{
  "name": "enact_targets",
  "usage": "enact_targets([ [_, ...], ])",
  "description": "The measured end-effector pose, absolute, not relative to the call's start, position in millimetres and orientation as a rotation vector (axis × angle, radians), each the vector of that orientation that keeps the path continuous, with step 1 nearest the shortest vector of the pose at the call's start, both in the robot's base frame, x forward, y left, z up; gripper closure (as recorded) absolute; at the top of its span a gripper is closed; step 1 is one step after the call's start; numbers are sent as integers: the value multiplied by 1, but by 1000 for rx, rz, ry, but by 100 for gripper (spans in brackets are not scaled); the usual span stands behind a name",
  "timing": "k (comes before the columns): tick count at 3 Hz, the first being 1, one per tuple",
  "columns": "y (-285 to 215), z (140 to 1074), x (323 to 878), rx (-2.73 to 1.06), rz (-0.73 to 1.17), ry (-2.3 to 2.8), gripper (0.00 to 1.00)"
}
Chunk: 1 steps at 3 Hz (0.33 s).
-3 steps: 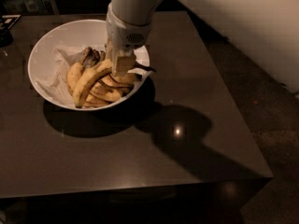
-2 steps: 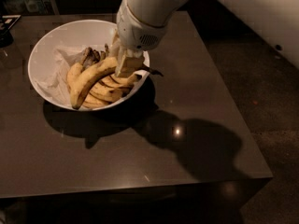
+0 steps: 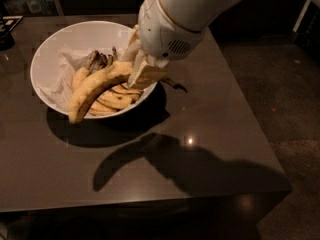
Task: Pick banana from white bowl
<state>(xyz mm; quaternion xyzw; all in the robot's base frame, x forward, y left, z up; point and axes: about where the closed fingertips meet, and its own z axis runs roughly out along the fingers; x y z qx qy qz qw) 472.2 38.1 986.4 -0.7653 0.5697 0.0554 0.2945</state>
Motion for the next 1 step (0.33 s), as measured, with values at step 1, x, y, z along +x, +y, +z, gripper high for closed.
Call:
enact_targets([
  [1, 37, 987, 470, -2033, 150, 1519, 100],
])
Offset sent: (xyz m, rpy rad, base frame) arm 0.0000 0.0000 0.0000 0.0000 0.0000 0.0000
